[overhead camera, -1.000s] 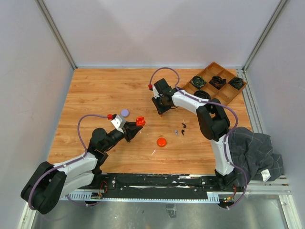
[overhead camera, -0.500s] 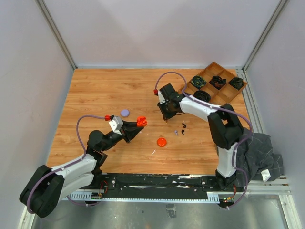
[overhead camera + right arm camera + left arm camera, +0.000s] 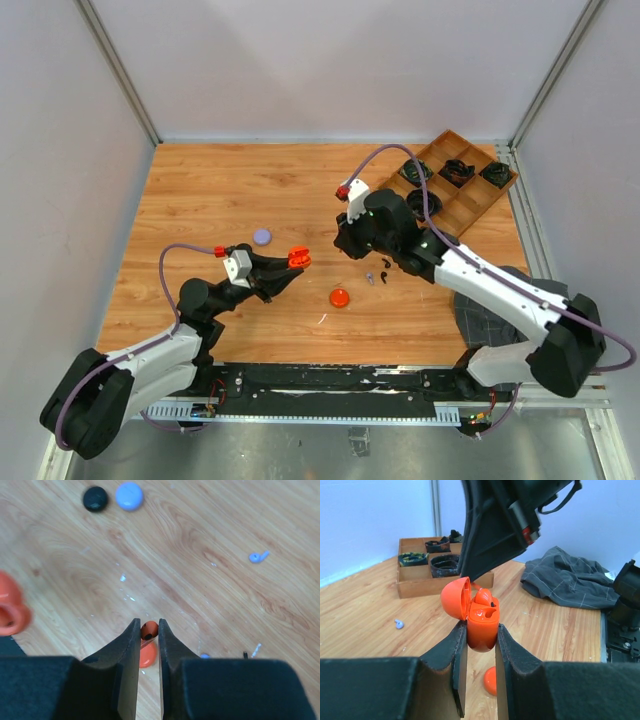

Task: Insert the wireless bluetooth earbuds into the charging case
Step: Pick up the earbud from the center of the board, then place the earbud in the charging case.

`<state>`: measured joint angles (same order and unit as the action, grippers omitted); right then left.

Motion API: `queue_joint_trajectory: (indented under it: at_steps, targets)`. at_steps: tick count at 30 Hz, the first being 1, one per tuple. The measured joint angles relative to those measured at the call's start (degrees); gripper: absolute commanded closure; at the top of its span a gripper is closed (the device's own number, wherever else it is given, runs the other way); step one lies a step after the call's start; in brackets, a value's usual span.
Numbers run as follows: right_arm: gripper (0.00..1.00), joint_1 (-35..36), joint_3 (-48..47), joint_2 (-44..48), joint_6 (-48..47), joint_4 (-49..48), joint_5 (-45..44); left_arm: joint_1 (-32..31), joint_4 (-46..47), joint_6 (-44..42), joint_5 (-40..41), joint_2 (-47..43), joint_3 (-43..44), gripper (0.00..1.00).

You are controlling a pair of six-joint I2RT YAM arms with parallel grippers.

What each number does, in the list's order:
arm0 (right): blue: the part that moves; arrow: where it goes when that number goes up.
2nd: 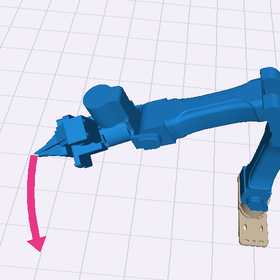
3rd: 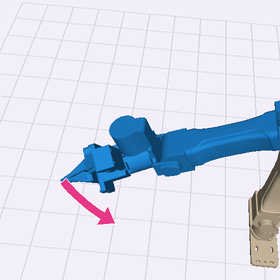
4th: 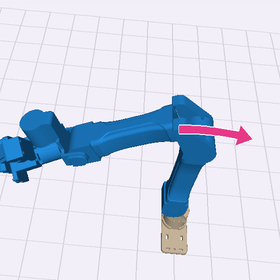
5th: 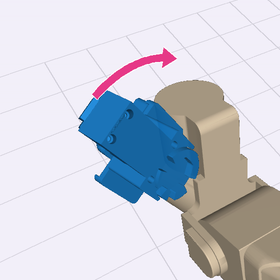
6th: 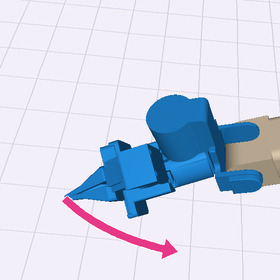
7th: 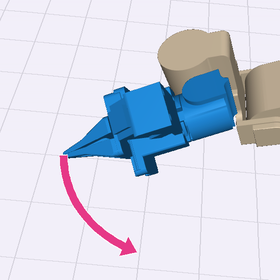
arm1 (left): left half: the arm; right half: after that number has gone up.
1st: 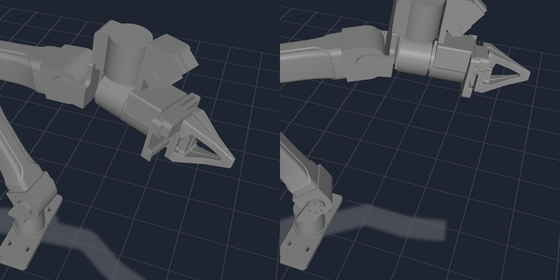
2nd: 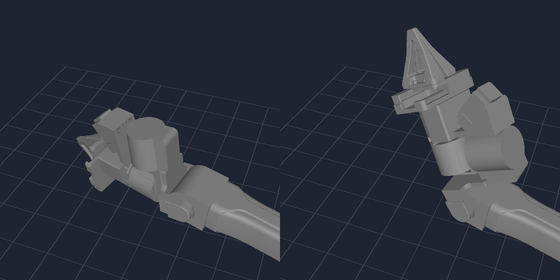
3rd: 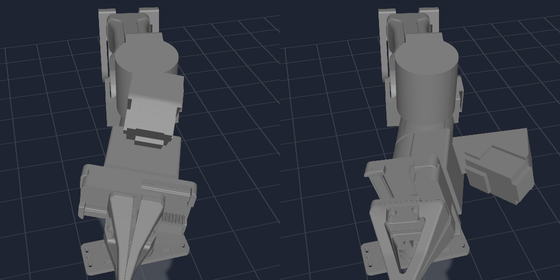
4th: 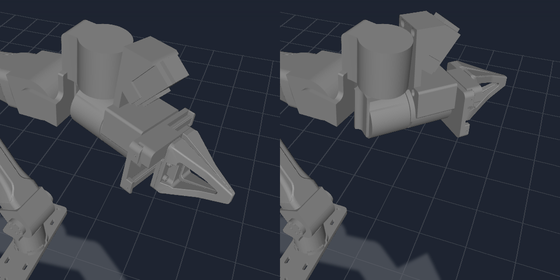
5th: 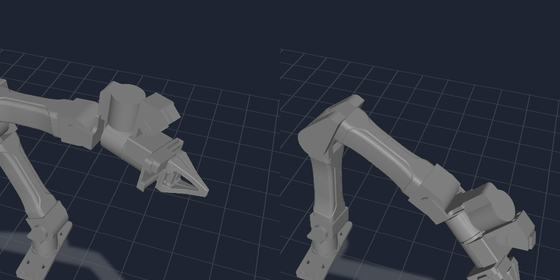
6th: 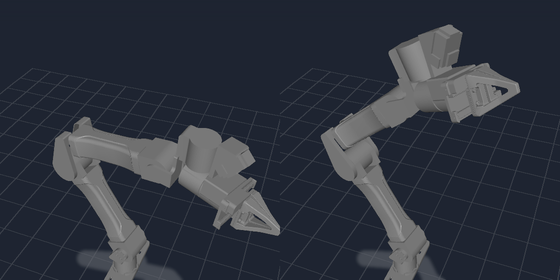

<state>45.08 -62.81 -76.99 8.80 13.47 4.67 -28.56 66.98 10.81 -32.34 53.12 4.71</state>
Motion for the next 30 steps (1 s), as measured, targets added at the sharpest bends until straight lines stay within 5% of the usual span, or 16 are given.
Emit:
queue_joint_trajectory:
  at_steps: [11,30]
  targets:
    - [0.89,8.7,4.7,12.3,-1.3,-8.5,-4.1,0.0,0.0,0.2,-3.0,-0.8,0.7,1.0]
    - [0.88,17.9,9.2,13.4,-14.2,-26.2,-7.3,0.0,-0.8,5.0,-5.3,-0.8,3.9,1.0]
